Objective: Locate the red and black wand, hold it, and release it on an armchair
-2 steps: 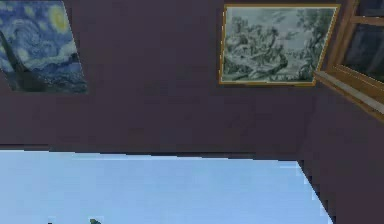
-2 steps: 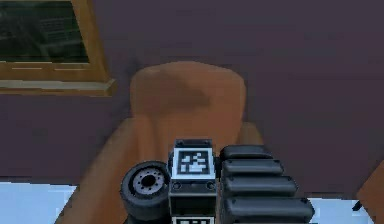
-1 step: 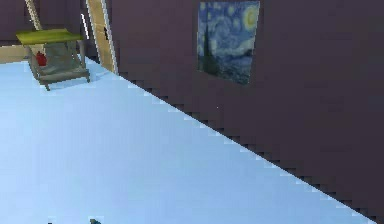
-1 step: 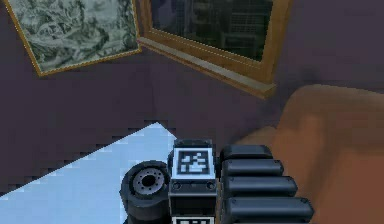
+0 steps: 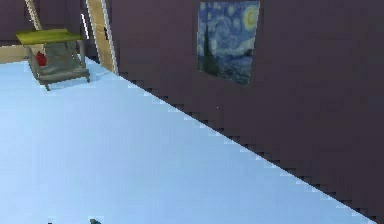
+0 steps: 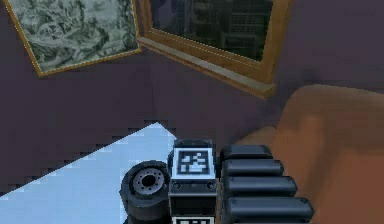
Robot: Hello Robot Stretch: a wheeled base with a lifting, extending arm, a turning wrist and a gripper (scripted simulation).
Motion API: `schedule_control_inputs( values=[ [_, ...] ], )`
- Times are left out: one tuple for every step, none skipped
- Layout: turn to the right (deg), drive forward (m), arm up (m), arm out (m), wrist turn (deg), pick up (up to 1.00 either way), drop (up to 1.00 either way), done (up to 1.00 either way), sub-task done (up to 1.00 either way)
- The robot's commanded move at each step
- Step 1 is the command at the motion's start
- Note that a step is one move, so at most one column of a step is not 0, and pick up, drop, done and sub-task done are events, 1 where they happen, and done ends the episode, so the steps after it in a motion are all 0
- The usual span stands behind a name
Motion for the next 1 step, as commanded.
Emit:
schedule_control_inputs(
  values=[
    [45.0, 0.00, 0.00, 0.00, 0.0, 0.00, 0.00, 0.00, 0.00]
  ],
)
